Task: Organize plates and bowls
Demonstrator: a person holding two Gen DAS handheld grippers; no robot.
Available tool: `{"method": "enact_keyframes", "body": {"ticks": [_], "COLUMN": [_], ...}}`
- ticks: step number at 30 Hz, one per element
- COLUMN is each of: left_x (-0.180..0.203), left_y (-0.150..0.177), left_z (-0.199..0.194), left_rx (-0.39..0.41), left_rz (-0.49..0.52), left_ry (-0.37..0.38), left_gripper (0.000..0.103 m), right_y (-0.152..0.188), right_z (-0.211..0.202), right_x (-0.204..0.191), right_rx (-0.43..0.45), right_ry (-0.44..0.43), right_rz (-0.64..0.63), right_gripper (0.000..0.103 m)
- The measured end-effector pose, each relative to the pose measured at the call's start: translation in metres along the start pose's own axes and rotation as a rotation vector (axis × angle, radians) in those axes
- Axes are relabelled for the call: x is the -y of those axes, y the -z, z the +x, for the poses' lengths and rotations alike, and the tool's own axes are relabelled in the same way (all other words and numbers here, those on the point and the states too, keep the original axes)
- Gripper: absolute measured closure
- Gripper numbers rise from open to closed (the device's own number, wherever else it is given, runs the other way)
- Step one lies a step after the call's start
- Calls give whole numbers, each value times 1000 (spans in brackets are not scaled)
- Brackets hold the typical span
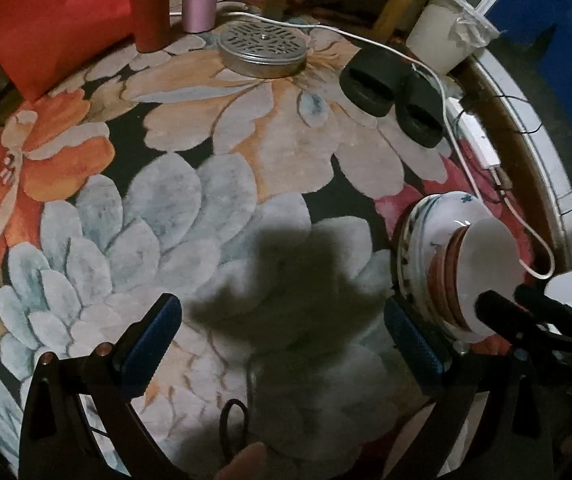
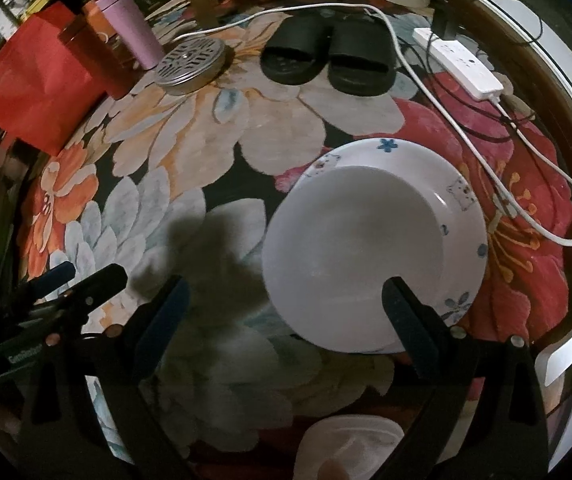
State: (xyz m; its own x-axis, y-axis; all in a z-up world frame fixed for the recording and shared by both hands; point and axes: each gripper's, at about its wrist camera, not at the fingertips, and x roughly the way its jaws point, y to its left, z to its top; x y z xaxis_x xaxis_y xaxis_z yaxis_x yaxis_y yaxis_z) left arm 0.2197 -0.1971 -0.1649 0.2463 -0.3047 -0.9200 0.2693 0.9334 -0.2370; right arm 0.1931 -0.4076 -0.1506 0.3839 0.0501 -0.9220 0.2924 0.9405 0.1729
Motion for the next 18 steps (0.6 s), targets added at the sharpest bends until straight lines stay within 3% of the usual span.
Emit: {"method": "enact_keyframes", "body": {"ticks": [3,8,18], "left_x": [-8,-21,-42], "left_y": [3,8,14], "left_z": [-3,-8,-12], "left_rx": [8,27,33], "left_rz": [-4,-5,-23], "left_ry": [-65,-93,-86], "left_gripper": [1,1,2], "right_y": [1,4,8], "right_z": [2,5,10], "right_x": [-8,-22,-43], "right_rx": [-3,-7,-18], "right_ry": [-5,-15,-24], "right_rz": [-17,-44,-88], "right_gripper": [5,5,5]}}
